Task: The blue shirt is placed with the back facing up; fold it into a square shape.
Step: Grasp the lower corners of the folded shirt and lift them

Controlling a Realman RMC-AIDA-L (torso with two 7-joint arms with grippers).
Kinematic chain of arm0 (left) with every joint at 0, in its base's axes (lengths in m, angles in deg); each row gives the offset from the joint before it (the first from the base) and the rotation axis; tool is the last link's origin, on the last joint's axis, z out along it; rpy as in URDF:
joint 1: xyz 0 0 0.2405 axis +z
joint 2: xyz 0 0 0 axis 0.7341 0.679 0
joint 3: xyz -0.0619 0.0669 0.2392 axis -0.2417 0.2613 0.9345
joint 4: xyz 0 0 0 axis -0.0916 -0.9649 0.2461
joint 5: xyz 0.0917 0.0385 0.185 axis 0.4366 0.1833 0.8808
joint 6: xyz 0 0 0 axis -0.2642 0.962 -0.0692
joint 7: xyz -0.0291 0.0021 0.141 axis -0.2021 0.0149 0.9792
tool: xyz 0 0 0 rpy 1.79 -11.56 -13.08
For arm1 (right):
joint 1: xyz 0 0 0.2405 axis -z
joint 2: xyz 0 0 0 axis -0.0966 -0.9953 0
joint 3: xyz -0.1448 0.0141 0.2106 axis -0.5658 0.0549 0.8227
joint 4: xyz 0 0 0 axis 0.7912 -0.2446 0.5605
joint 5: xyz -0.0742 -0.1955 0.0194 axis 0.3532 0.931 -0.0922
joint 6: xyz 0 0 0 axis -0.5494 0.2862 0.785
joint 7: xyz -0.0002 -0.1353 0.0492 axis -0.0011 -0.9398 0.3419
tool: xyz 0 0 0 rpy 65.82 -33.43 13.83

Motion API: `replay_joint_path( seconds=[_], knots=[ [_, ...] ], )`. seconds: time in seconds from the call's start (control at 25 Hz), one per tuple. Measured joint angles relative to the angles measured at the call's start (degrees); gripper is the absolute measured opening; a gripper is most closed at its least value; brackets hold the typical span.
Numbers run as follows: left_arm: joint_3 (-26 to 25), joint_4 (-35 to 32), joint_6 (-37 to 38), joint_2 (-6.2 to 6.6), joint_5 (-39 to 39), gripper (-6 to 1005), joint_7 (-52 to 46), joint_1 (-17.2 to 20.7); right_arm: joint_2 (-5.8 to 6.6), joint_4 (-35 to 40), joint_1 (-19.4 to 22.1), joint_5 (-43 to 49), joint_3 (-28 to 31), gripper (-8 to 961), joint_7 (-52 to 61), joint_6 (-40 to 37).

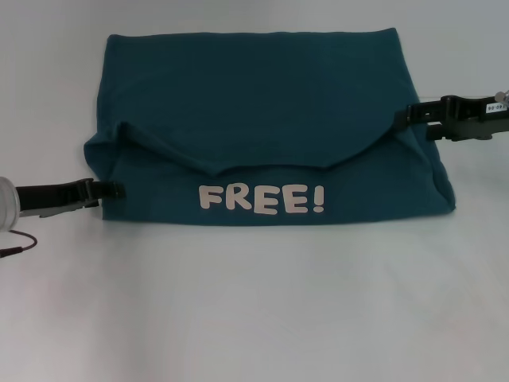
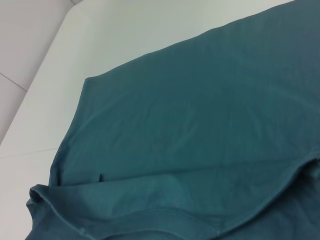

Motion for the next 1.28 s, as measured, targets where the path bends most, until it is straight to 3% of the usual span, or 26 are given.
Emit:
replay_joint_path(
  seconds=[0.56,1.28],
  knots=[
    [0.72,0.1,-1.62,-0.09,0.21,593,5.0,0.12,0.0,0.0,-0.1,0.01,0.0,855,-0.01,-0.13],
    [0.53,2.5,-2.14,-0.87,-0.52,594,-0.58,-0.43,0.0,0.0,-0.21,0.01,0.0,854,0.0,-0.12]
  ],
)
